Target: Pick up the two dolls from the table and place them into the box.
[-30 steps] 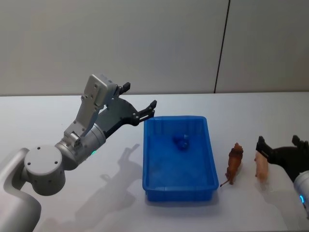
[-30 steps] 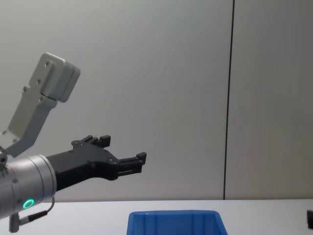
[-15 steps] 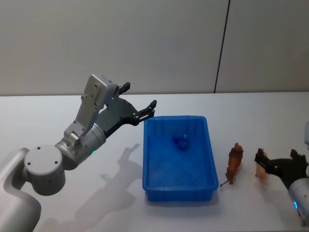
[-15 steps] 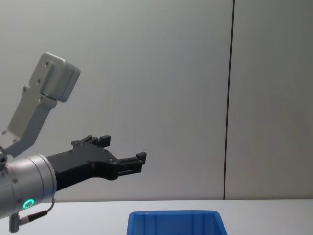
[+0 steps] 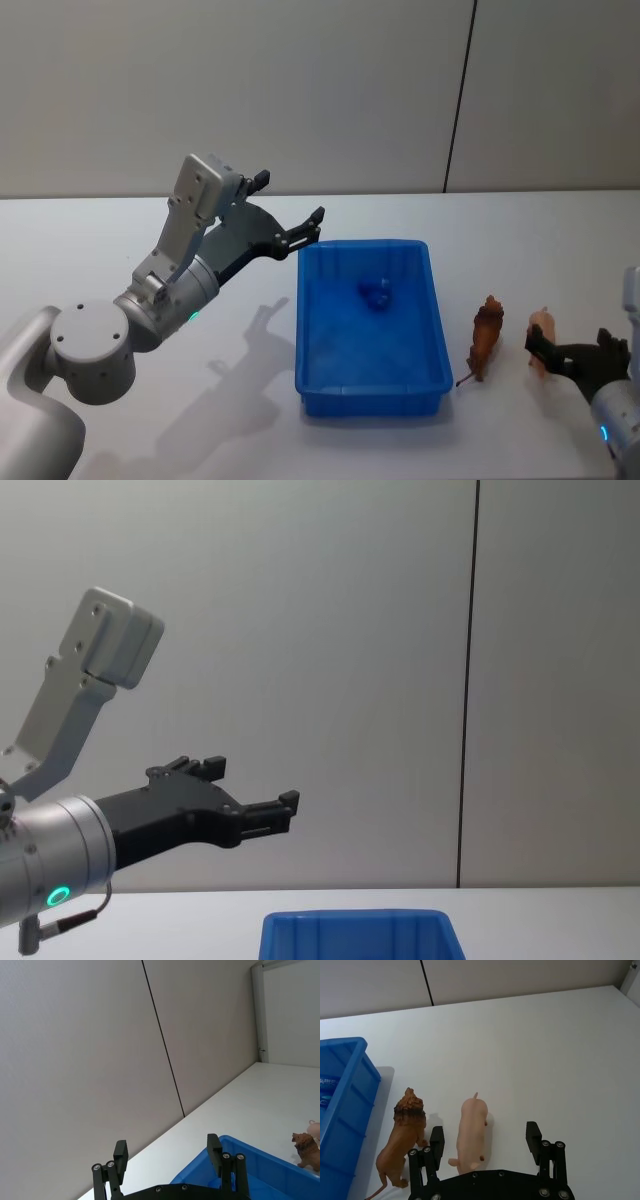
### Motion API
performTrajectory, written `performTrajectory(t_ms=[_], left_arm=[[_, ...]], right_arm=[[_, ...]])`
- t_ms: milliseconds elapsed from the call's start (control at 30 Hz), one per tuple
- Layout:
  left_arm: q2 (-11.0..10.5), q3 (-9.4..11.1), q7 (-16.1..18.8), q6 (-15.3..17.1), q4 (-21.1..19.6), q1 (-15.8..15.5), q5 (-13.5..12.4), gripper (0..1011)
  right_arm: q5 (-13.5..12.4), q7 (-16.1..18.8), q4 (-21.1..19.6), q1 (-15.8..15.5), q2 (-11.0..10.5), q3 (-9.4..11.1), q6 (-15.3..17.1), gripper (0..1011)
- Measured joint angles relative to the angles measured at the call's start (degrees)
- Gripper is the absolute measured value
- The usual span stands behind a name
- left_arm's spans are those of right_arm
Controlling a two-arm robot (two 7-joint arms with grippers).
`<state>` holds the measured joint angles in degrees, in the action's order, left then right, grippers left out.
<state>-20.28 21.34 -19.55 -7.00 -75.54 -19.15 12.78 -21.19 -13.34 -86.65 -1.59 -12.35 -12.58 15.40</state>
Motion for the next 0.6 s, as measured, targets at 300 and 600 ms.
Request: performTrajectory(t_ms=[300,600], left_arm=[[0.00,0.00,0.00,0.00,0.00,0.00,0.00,1001],[0.01,0.00,0.00,0.00,0.00,0.00,0.00,1001]], right_arm=[[-0.41,1.79,3.17,1.14,0.83,0.09,-0.86,1001],[-0.20,3.28,6.20,2.64,1.56,0.14,-1.26,1001]])
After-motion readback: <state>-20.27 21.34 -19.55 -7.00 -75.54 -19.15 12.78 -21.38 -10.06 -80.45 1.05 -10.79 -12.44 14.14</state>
